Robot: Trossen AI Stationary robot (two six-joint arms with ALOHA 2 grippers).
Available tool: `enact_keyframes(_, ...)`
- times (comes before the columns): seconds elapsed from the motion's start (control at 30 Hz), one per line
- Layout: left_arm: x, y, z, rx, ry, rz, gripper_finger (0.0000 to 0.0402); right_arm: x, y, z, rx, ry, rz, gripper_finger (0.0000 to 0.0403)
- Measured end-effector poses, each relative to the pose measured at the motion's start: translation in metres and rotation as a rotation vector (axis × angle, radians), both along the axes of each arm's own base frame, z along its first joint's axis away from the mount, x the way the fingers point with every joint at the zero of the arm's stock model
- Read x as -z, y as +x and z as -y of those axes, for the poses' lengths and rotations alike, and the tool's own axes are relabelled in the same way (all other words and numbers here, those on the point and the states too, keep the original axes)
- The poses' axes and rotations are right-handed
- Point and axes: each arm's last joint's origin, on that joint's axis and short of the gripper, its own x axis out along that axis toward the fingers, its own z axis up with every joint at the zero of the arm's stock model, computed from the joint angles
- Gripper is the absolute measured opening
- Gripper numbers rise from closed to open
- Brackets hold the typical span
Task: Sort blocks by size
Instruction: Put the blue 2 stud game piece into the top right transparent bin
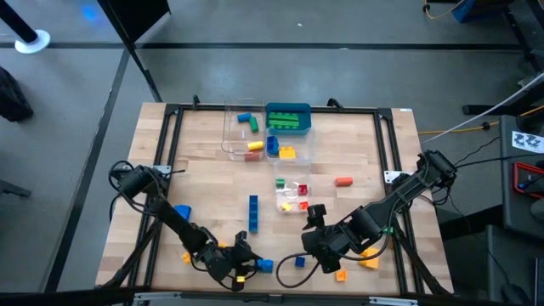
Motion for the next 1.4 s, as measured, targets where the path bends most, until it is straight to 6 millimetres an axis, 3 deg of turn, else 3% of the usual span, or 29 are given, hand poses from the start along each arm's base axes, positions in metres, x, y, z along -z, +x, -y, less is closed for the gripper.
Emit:
enact_keyframes(0.23,-0.029,0.0,-0.003,-0.023,-0.097,0.053,0.0101,-0.007,-0.019,0.009,0.056,0.014,-0.124,0.0292)
enact_keyframes(0.47,-0.066,0.017,-0.037,-0.121,-0.072,0.152,0.0101,-0.026,-0.049,0.018,0.115,-0.024,-0.149,0.0292)
enact_keyframes(0.6,-0.082,0.036,-0.077,-0.237,0.042,0.206,0.0102,-0.033,-0.061,0.016,0.134,-0.039,-0.123,0.0292)
enact_keyframes(0.77,-0.097,0.059,-0.145,-0.418,0.157,0.23,0.0103,-0.033,-0.075,0.005,0.134,-0.042,-0.136,0.0292)
enact_keyframes(1.07,-0.096,0.074,-0.269,-0.669,0.19,0.174,0.0106,-0.013,-0.102,0.004,0.182,-0.191,-0.25,0.0292)
enact_keyframes(1.23,-0.094,0.07,-0.311,-0.737,0.134,0.163,0.0111,-0.003,-0.102,0.015,0.207,-0.293,-0.29,0.0292)
enact_keyframes(1.4,-0.092,0.067,-0.328,-0.72,0.087,0.146,0.0112,0.011,-0.096,0.031,0.2,-0.364,-0.349,0.0291)
